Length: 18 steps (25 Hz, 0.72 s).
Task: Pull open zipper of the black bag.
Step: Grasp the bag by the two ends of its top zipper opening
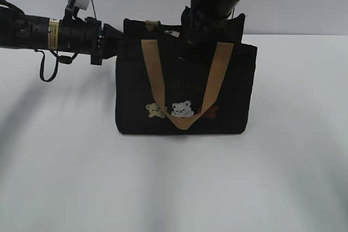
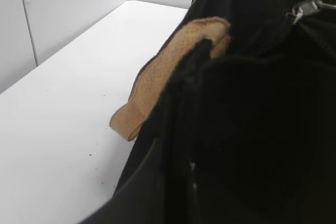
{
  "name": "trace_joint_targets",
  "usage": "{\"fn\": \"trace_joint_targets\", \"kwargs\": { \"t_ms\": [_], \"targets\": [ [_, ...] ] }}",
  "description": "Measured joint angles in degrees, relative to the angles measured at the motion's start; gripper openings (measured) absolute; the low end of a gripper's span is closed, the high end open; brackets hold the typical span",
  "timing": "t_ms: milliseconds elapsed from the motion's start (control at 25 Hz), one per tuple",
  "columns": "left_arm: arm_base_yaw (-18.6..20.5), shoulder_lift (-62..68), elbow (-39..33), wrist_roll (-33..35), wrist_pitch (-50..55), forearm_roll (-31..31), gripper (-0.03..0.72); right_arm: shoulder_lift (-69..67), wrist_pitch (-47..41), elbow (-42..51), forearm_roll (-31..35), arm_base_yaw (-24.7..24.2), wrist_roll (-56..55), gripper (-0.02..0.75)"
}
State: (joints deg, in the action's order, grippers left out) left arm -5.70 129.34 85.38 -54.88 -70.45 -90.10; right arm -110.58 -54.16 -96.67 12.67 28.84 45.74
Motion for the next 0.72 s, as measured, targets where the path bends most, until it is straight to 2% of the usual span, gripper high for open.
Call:
{"fn": "trace_joint_targets", "kwargs": {
  "t_ms": [360,720],
  "targets": [
    [-0.19,0.0,0.0,0.0,-0.41,0.0,0.011,1.86,-3.6,0.0,-1.46,-1.07,-4.73,0.247],
    [-0.25,0.0,0.0,0.0,-0.31,0.21,0.011,4.12,-9.62,0.0,-1.02,-8.17,-8.81,0.246]
  ]
}}
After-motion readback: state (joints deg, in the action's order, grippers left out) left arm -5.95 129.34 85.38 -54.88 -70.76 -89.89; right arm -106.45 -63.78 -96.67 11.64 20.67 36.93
